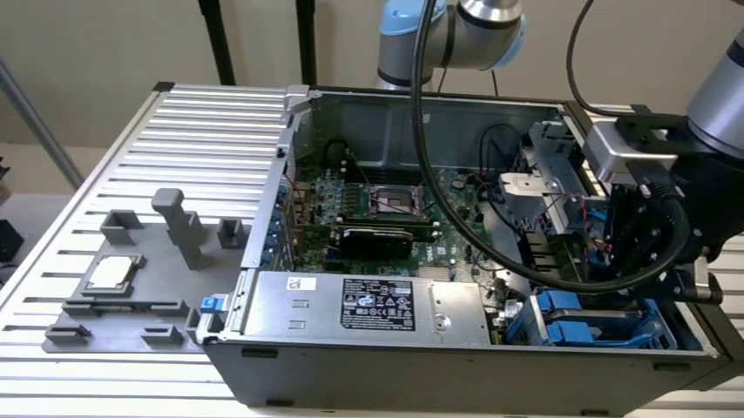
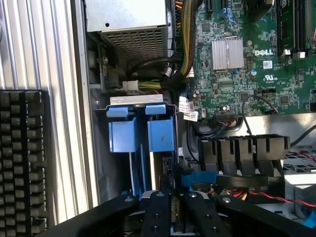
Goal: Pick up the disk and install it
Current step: 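Insert the second disk wire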
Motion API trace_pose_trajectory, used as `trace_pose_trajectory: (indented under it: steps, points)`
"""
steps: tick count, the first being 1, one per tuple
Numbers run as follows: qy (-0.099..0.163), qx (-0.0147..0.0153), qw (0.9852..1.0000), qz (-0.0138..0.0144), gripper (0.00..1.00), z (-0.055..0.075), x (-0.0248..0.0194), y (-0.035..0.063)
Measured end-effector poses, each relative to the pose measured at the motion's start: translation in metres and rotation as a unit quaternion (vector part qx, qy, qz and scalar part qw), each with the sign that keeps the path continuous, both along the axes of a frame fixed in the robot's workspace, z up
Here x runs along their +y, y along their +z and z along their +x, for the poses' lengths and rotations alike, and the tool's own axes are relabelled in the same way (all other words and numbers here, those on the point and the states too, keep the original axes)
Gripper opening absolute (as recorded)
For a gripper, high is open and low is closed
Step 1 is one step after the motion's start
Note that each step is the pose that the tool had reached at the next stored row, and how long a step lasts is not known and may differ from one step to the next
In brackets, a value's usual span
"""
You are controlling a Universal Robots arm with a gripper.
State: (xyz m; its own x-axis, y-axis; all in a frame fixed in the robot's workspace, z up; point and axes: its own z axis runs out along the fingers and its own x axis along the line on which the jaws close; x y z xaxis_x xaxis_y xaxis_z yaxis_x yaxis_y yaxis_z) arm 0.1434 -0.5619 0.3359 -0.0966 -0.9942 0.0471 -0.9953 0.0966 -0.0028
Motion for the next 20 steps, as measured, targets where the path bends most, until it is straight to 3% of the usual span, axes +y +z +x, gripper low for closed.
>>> trace_pose_trajectory:
  steps: [9, 10, 14, 20]
  points:
    - [0.0, -0.0001, 1.0, 0.0003, 0.0, 0.001, 0.0001, -0.0023]
    - [0.0, -0.0001, 1.0, 0.0011, 1.0, 0.001, 0.0001, -0.0031]
    - [0.0, 0.0, 1.0, 0.0001, 1.0, 0.001, 0.0001, 0.0049]
    - [0.0, 0.0, 1.0, -0.0001, 1.0, 0.001, 0.0001, 0.0288]
